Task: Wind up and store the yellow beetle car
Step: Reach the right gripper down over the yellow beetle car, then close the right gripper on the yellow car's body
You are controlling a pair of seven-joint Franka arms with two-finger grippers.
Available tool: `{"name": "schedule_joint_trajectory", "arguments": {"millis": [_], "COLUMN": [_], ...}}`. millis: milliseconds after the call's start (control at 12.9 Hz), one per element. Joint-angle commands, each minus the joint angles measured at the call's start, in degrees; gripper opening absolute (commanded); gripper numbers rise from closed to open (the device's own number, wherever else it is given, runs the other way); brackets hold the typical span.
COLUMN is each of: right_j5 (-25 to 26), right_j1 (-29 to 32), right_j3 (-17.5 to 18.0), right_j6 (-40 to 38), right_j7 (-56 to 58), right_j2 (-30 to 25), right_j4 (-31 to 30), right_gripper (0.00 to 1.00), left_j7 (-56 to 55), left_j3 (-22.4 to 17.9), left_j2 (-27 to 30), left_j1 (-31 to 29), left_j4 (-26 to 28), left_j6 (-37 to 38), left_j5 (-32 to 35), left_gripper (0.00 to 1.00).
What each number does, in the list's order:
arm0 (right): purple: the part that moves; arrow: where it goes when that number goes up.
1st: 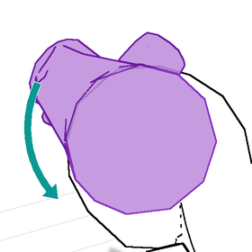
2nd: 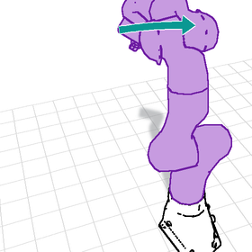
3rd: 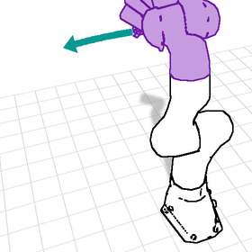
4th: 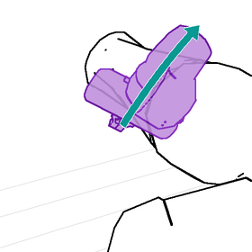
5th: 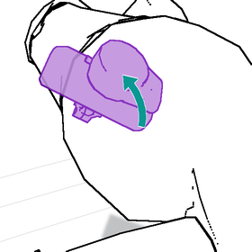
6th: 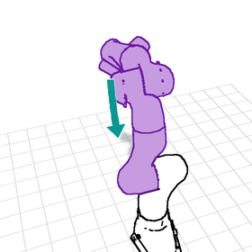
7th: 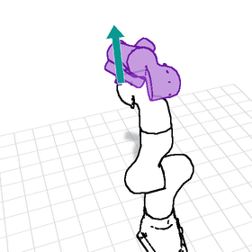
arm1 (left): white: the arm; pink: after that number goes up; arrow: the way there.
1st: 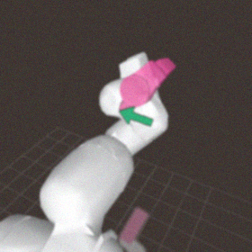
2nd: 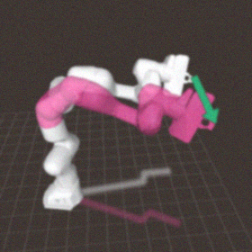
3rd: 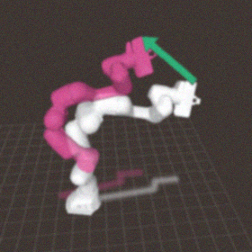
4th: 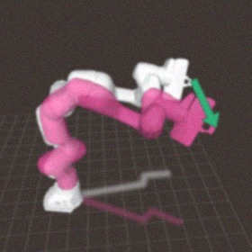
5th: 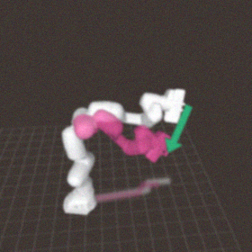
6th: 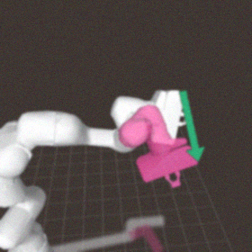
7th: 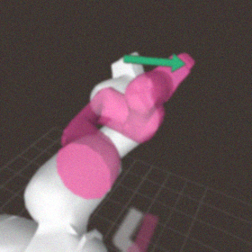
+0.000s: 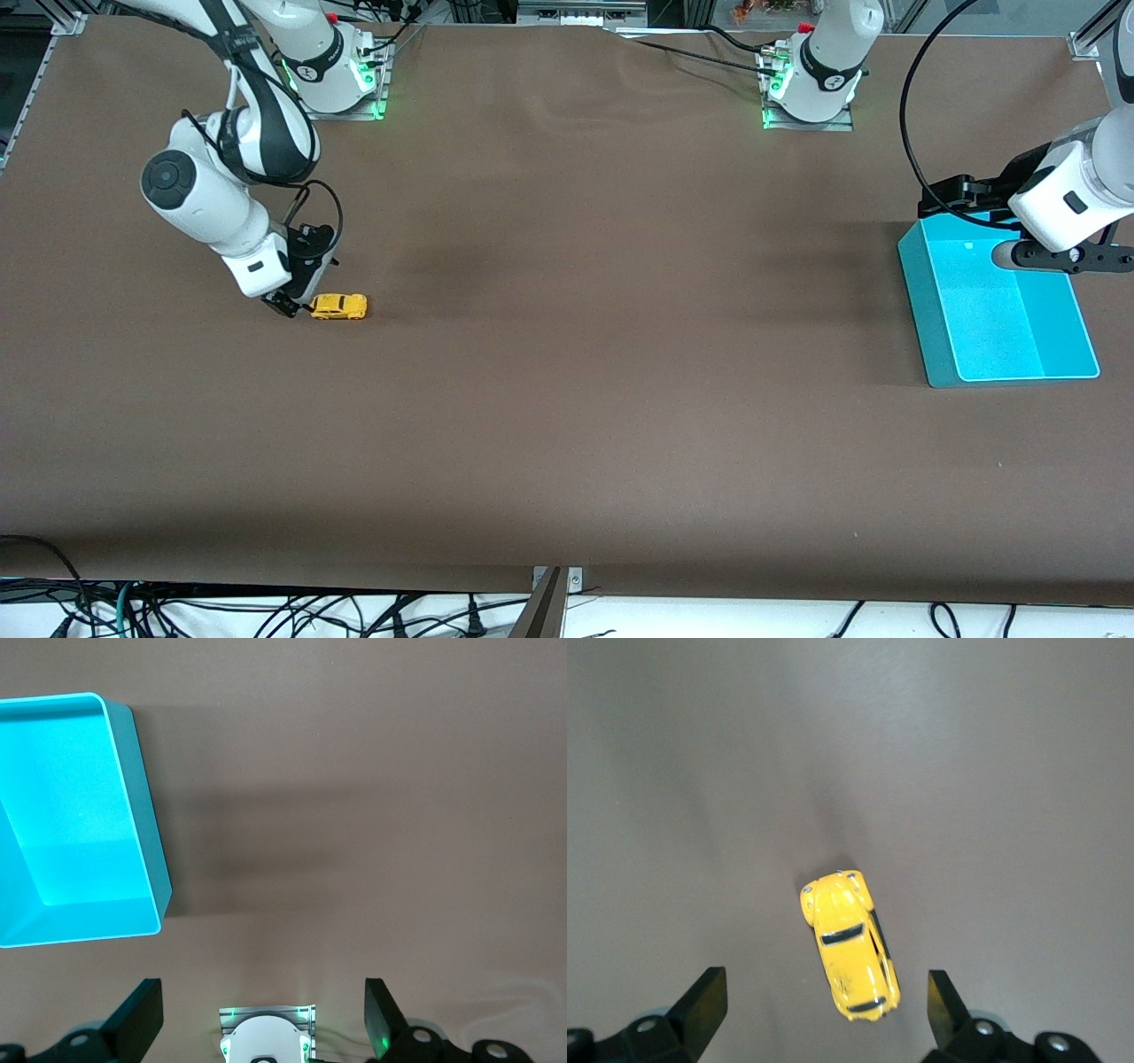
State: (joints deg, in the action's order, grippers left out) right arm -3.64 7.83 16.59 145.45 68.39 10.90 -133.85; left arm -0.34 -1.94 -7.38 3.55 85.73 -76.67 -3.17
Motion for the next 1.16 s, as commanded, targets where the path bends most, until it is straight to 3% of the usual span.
{"name": "schedule_joint_trajectory", "arguments": {"millis": [0,387,542,697,852,929,1084], "right_j5": [0.22,0.13,0.13,0.13,0.22,0.22,0.39], "right_j1": [1.57,2.28,2.36,2.36,2.36,2.36,2.36], "right_j3": [0.38,0.38,0.38,0.38,0.38,0.46,3.17], "right_j6": [8.14,14.76,15.30,15.22,14.95,14.69,13.38], "right_j7": [7.52,14.92,15.72,15.72,15.72,15.37,14.32], "right_j2": [3.06,8.08,8.61,8.61,8.52,8.17,6.86], "right_j4": [-3.69,-3.79,-3.79,-3.70,-3.70,-3.70,-2.92], "right_gripper": [1.00,0.99,0.78,0.38,0.08,0.02,0.02], "left_j7": [1.57,1.57,1.57,1.57,1.57,1.57,1.57], "left_j3": [-0.08,-0.08,-0.08,-0.08,-0.08,-0.08,-0.08], "left_j2": [-0.44,-0.44,-0.53,-0.53,-0.44,-0.44,-0.53], "left_j1": [0.23,0.23,0.14,0.14,0.14,0.14,0.14], "left_j4": [-1.01,-1.01,-1.01,-1.01,-1.01,-1.01,-1.01], "left_j6": [0.11,0.11,0.11,0.11,0.11,0.11,0.11], "left_j5": [0.97,0.97,0.97,0.97,0.88,0.88,0.88], "left_gripper": [1.00,1.00,1.00,1.00,1.00,1.00,1.00]}}
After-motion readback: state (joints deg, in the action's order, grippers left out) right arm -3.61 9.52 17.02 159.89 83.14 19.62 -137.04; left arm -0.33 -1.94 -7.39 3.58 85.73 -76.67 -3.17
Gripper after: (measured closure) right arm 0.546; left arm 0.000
